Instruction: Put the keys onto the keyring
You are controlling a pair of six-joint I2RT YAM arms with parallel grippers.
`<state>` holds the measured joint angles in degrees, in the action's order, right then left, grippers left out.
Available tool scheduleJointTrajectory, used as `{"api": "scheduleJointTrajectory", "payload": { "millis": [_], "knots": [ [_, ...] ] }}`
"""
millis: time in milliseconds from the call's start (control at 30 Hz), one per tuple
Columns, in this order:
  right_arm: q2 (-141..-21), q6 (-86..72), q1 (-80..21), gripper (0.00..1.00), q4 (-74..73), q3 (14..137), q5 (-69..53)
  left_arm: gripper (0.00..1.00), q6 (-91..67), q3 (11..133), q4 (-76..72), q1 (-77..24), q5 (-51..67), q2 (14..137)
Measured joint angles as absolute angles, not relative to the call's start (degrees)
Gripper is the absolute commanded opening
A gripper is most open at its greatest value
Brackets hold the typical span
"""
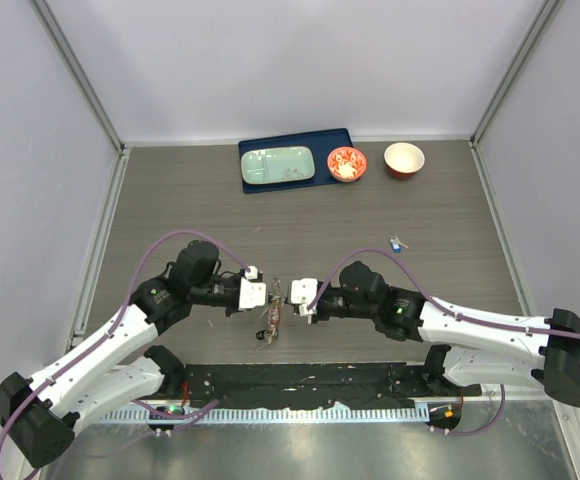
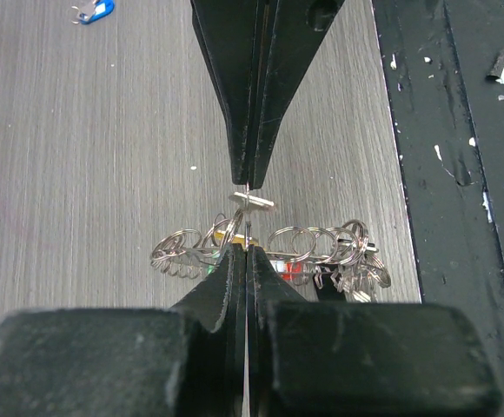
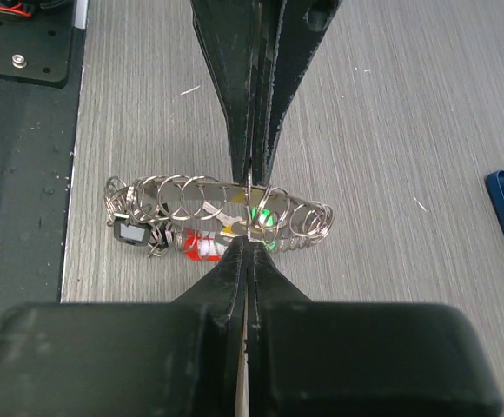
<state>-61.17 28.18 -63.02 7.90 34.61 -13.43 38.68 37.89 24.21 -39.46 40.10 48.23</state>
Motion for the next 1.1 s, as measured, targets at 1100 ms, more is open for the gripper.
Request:
{"api": "scheduleJointTrajectory", "payload": {
  "millis": [1100],
  "knots": [
    [-63.09,28.14,-65.91,0.01,9.41,35.16,-7.16,0.00,36.38,37.87,22.92,-39.51,40.03,48.27]
  ]
}}
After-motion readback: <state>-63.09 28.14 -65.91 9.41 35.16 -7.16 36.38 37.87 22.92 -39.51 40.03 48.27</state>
